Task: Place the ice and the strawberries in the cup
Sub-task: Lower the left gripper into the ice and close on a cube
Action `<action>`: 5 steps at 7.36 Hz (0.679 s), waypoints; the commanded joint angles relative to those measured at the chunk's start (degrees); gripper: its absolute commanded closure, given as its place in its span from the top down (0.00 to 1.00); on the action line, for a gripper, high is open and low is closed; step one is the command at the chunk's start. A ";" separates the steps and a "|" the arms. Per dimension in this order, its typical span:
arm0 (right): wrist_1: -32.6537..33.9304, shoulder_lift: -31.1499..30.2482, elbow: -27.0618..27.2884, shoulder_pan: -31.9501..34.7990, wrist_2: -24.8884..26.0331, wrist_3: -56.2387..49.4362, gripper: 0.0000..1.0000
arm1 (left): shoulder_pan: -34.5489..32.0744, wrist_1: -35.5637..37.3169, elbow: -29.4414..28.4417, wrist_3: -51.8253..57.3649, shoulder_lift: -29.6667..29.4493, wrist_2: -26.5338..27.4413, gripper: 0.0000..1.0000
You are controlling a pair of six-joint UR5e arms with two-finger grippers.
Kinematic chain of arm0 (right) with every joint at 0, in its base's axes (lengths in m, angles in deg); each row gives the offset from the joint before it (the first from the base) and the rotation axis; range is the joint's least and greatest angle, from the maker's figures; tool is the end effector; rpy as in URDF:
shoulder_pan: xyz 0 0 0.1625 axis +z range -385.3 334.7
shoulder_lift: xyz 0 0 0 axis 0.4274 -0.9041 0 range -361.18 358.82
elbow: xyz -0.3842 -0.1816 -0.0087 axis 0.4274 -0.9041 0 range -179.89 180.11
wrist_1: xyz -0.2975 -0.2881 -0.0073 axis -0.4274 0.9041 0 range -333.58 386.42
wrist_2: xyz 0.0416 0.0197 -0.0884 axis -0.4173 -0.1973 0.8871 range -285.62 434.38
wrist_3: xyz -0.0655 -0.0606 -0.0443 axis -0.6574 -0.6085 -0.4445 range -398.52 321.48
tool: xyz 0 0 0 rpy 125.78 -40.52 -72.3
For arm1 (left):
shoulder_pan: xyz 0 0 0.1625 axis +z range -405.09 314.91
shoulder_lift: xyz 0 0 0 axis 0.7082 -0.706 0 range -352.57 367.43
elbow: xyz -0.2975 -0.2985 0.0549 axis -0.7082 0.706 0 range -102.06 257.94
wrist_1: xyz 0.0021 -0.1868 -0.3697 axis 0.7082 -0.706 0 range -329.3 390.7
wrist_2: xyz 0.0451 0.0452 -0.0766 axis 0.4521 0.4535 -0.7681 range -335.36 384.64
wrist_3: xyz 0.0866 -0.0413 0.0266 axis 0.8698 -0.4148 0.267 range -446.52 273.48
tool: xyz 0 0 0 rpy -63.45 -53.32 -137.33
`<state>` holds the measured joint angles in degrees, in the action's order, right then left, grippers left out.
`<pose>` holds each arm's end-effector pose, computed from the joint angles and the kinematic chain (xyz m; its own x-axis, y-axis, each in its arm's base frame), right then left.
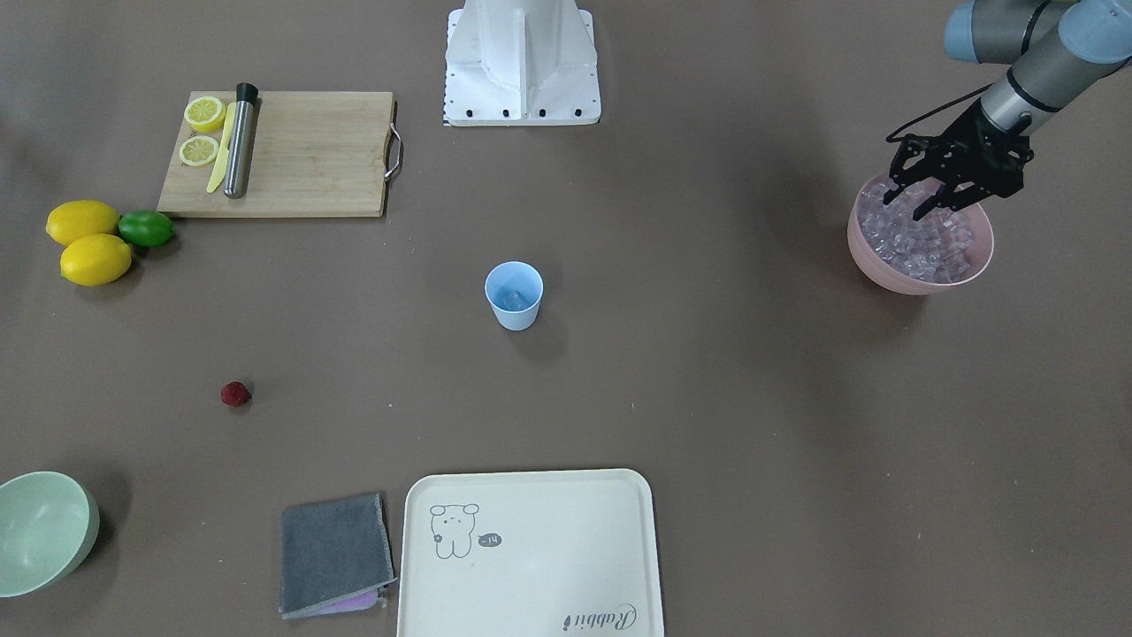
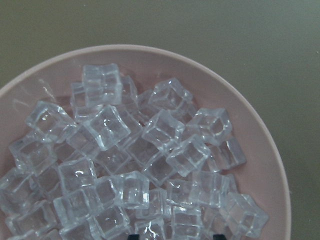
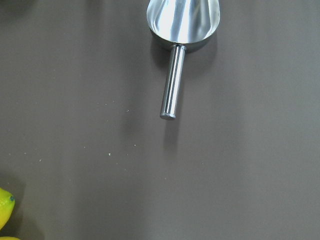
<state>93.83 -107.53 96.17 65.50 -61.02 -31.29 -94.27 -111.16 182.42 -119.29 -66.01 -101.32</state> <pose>0.0676 -0.3775 0.6875 0.6969 -0.0178 0.7170 -0.1021 0.9870 0.1237 0.2025 -0.3492 0.5600 0.4971 0.4657 -0.7322 -0.1821 0.8810 0.4368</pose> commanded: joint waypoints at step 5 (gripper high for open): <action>0.00 0.00 -0.09 -0.01 -0.03 0.07 1.00 | 0.49 -0.61 -0.41 0.07 0.31 -0.07 0.50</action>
<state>93.83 -107.53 96.12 65.49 -61.06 -31.23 -93.87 -111.76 182.25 -119.24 -65.71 -101.39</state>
